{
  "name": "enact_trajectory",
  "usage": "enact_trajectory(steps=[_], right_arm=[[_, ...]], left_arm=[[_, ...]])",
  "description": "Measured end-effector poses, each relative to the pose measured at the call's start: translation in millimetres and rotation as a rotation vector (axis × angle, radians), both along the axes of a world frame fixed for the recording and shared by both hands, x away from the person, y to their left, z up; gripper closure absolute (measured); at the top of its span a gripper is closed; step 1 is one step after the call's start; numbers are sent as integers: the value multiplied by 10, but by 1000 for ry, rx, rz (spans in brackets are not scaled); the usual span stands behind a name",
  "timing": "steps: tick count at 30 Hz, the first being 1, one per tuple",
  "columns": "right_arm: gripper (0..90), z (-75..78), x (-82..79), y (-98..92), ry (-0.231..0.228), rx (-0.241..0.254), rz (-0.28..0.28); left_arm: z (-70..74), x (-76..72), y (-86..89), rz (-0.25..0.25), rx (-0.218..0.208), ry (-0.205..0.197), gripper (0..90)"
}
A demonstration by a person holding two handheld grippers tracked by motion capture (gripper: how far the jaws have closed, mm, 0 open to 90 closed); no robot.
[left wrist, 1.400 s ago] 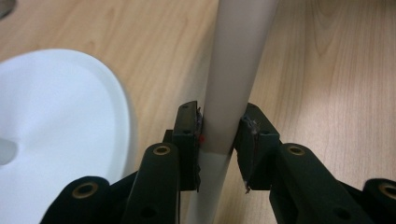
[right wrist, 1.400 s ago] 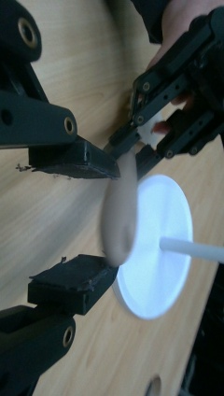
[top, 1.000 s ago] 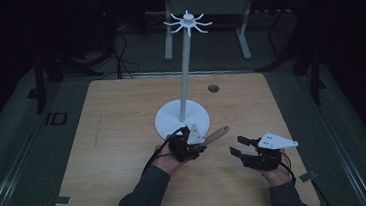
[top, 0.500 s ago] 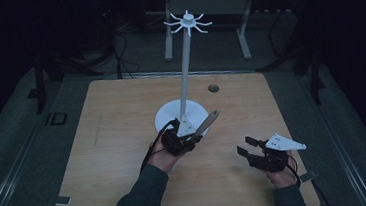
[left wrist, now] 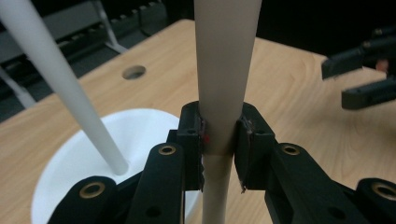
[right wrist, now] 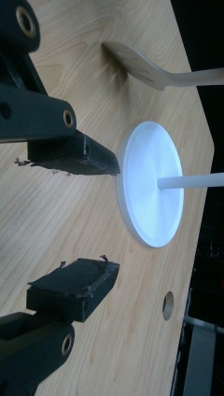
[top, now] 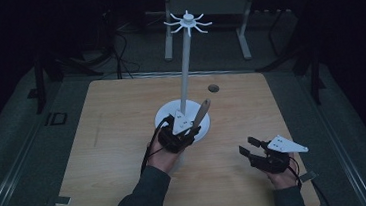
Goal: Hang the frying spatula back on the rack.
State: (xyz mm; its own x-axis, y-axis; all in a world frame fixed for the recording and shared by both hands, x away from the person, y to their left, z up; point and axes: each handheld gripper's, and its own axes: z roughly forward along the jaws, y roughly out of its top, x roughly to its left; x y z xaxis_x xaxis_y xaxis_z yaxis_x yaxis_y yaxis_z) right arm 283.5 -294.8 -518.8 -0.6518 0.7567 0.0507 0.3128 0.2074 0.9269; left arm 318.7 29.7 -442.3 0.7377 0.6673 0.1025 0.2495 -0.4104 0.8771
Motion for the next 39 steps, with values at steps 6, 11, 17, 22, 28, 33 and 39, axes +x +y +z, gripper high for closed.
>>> enact_trajectory(steps=[6, 11, 17, 22, 28, 33, 39], right_arm=[[458, -5, -12, -6, -3, 5, -2], [458, -6, -13, -6, -3, 5, -3], [458, -11, -20, -13, -6, 8, -7], [458, -16, -34, -21, -7, 13, -16], [460, -6, -44, -55, -13, 25, -27], [462, -6, -47, -80, -15, 28, -42], [462, -15, -44, -84, -16, 30, -53]], left_arm=[[57, -16, 27, 72, -48, -27, 743], [81, -12, 47, 105, -59, -31, 743], [113, -7, 29, 92, -72, -33, 743], [153, -20, 3, 104, -84, -56, 743], [201, 0, -21, 123, -89, -59, 743], [221, 3, -29, 139, -86, -73, 743], [247, 14, -43, 163, -95, -83, 743]])
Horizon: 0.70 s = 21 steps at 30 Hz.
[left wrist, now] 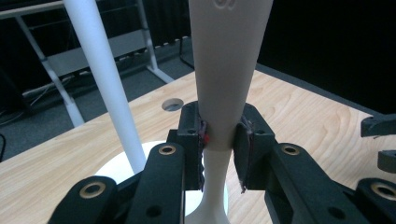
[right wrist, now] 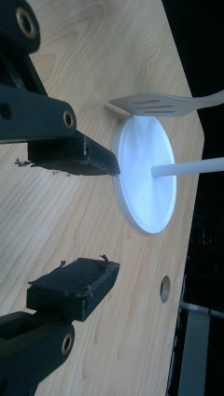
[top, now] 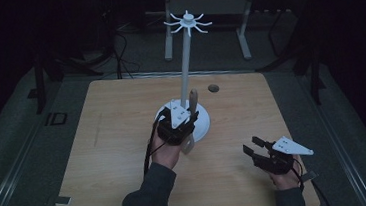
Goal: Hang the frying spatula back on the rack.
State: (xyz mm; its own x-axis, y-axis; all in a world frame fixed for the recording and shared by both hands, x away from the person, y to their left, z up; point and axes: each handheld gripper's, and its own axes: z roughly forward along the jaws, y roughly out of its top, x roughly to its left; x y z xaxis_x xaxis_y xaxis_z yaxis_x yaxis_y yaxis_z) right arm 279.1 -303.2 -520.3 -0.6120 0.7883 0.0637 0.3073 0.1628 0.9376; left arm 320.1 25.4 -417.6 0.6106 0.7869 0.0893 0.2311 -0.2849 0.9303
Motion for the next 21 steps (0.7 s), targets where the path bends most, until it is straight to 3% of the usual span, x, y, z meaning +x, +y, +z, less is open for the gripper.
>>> enact_trajectory(steps=[12, 21], right_arm=[[461, -11, 5, -22, 4, 5, -13], [461, -17, 4, -25, 7, 6, -19]], left_arm=[[103, 19, -39, 48, -5, -29, 743], [186, 37, -46, 118, -39, -41, 742]])
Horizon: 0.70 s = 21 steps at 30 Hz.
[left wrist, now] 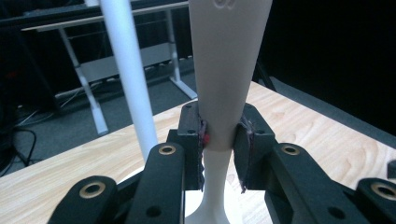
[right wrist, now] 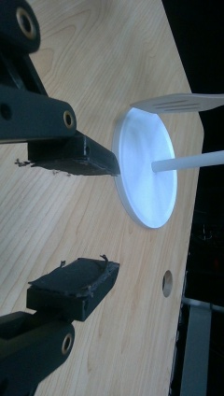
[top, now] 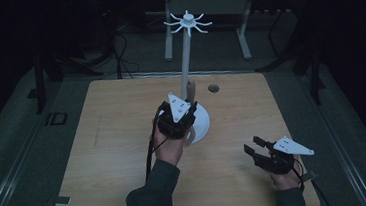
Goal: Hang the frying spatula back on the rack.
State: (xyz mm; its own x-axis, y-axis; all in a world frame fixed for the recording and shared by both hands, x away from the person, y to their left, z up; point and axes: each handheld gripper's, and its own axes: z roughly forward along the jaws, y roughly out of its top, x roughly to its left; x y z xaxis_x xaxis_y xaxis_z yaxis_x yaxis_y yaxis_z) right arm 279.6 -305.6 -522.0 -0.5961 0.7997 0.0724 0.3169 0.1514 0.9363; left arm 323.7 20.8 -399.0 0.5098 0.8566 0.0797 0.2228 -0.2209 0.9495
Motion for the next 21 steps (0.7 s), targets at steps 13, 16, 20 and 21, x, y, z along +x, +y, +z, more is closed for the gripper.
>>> enact_trajectory(steps=[13, 16, 20, 21], right_arm=[[461, -15, 5, 6, 2, -2, -3], [461, -20, 7, 7, 3, -4, -3], [461, -21, 8, 5, 4, -2, -4], [462, -22, 8, 4, 5, -2, -4]], left_arm=[[196, 30, -31, 63, -8, -41, 742], [234, 48, -41, 66, -5, -44, 742], [287, 66, -53, 85, -6, -52, 742], [299, 70, -57, 91, -7, -52, 742]])
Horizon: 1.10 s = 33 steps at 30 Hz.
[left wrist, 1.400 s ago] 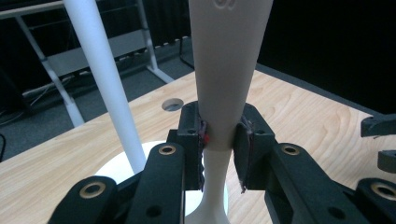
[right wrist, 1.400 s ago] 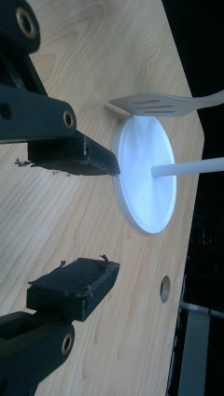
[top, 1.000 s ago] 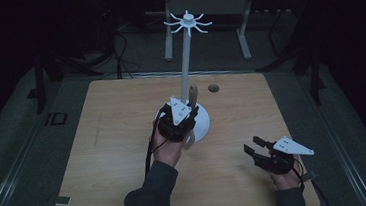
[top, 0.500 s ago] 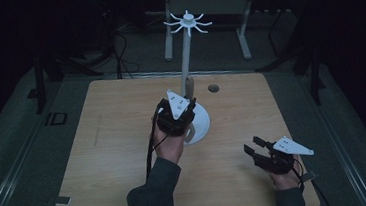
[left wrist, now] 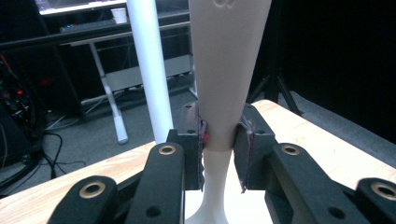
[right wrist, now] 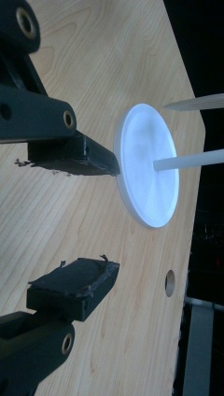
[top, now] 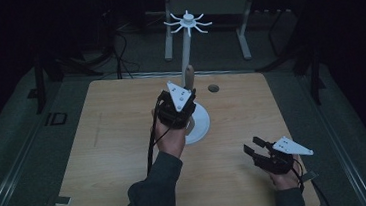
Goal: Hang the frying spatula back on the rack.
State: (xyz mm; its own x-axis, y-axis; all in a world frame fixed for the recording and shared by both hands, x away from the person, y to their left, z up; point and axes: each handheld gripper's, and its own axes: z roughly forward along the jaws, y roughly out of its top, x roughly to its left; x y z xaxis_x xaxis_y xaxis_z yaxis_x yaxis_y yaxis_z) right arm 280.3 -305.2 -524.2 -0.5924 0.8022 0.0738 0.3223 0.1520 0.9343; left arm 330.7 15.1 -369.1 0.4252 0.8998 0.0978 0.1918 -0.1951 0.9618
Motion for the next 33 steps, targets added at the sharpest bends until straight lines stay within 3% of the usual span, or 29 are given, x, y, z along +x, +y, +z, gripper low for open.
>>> enact_trajectory(steps=[20, 33], right_arm=[[461, 6, -3, 5, -2, 5, -2], [461, 10, -6, 8, -3, 6, -1]], left_arm=[[189, 86, -99, 117, 10, -35, 742], [352, 172, -121, 178, 51, -49, 741]])
